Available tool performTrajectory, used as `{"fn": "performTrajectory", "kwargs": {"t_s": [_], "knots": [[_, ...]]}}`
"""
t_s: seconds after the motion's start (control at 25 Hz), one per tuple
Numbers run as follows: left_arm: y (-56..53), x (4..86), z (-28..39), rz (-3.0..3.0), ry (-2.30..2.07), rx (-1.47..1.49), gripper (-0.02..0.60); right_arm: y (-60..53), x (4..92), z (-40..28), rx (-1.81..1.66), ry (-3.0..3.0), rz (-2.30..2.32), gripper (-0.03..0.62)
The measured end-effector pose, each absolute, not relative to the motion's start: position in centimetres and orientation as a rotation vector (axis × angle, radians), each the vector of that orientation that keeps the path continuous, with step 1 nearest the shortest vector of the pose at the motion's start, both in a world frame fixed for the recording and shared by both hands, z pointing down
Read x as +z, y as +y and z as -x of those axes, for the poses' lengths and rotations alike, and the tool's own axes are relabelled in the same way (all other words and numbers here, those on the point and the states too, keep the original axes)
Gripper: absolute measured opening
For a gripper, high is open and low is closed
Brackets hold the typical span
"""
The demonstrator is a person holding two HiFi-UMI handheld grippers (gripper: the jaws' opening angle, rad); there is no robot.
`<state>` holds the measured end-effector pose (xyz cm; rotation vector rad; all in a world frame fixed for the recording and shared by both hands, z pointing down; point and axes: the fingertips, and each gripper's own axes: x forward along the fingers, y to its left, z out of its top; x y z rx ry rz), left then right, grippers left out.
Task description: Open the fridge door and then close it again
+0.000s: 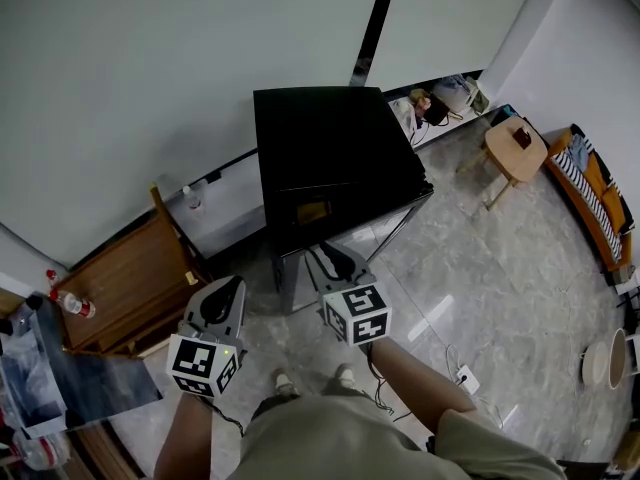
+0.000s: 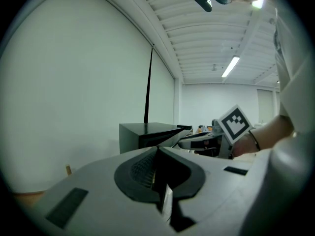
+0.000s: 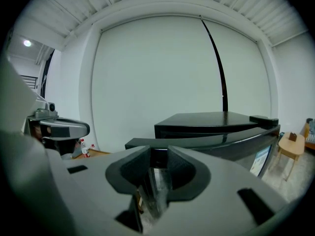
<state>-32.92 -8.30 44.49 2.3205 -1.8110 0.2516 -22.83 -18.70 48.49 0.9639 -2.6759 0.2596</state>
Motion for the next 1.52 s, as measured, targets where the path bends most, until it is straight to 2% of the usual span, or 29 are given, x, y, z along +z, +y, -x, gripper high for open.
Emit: {"fn": "performTrajectory", "kwargs": {"t_s": [0.84,1.28,1.52], "knots": [[-11.5,43.8,35.9,-2.273,-1.896,0.229,0.009,-25.8,48.7,26.0,0.203,-2.634,-1.045,-0.003],[-11.9,43.0,34.7,-2.284,-1.9,0.238,0.009,-26.1,48.1,25.1,0.29,-2.644,-1.018,-0.003],[-12.3,40.9,33.6,-2.329,-1.907,0.232,0.009,-25.0,42.7,22.3,0.24,-2.728,-0.982,-0.003]]}}
